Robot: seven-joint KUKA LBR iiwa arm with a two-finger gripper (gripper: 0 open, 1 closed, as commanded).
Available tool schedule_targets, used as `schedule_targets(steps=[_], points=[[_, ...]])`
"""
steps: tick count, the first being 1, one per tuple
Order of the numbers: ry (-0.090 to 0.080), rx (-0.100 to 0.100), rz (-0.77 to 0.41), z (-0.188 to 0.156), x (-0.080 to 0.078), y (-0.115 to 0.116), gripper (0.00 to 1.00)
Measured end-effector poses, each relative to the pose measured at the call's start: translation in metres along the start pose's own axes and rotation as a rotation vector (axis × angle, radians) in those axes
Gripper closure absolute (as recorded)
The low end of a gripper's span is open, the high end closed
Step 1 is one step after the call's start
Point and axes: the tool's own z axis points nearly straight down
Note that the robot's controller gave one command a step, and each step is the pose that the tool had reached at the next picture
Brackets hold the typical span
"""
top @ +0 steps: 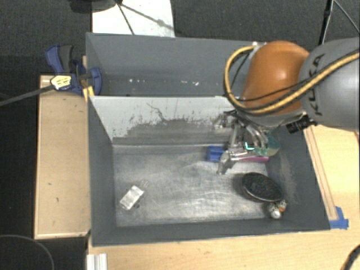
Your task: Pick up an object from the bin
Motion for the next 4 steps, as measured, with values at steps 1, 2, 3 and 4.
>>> schedule_targets(steps=[1, 2, 3, 4], points=[[-0.013, -0.001, 0.165, 0.093, 0.01, -0.019, 0.0], [-0.007, -0.001, 0.166, 0.096, 0.011, -0.019, 1.0], [-0.016, 0.0, 0.176, -0.027, 0.008, -0.047, 1.0], [-0.008, 0.0, 0.175, -0.022, 0.01, -0.046, 0.0]])
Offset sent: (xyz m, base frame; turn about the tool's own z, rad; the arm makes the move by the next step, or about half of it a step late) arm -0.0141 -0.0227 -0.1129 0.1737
